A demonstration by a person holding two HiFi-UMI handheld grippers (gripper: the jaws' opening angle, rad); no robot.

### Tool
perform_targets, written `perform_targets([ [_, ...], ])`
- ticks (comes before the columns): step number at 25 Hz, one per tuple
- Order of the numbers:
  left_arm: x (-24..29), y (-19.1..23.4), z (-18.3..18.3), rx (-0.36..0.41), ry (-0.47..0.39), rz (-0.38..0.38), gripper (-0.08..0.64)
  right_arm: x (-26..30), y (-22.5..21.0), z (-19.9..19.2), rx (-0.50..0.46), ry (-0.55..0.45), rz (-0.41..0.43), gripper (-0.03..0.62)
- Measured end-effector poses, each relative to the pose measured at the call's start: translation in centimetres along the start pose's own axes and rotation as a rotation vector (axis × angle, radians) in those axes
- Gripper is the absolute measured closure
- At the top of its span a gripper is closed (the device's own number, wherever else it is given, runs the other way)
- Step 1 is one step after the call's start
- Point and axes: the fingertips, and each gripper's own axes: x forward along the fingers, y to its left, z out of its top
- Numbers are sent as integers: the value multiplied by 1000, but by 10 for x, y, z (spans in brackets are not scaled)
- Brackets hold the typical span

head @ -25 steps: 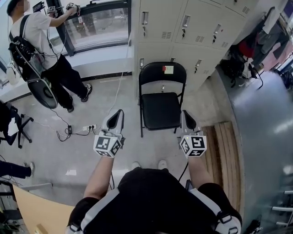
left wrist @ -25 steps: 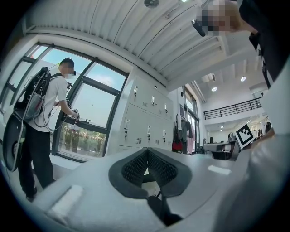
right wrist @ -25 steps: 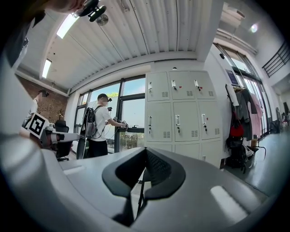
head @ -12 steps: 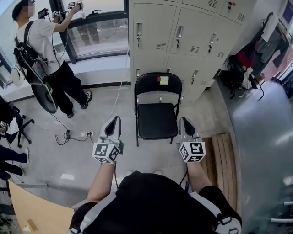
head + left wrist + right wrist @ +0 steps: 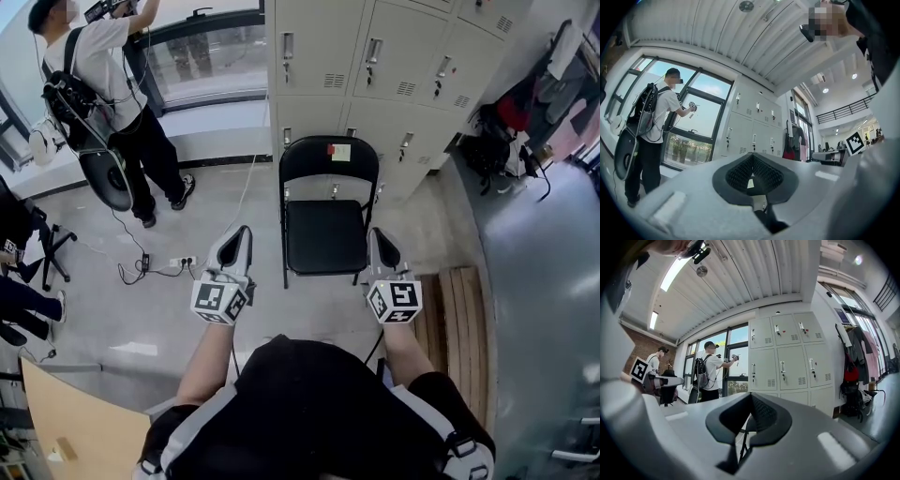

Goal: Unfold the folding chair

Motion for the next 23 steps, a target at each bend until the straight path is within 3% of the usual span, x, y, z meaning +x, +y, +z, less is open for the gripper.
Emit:
perform_targets([
  [23, 23, -10, -5, 2, 8, -43, 558, -2, -7, -5, -15, 23, -26, 588],
])
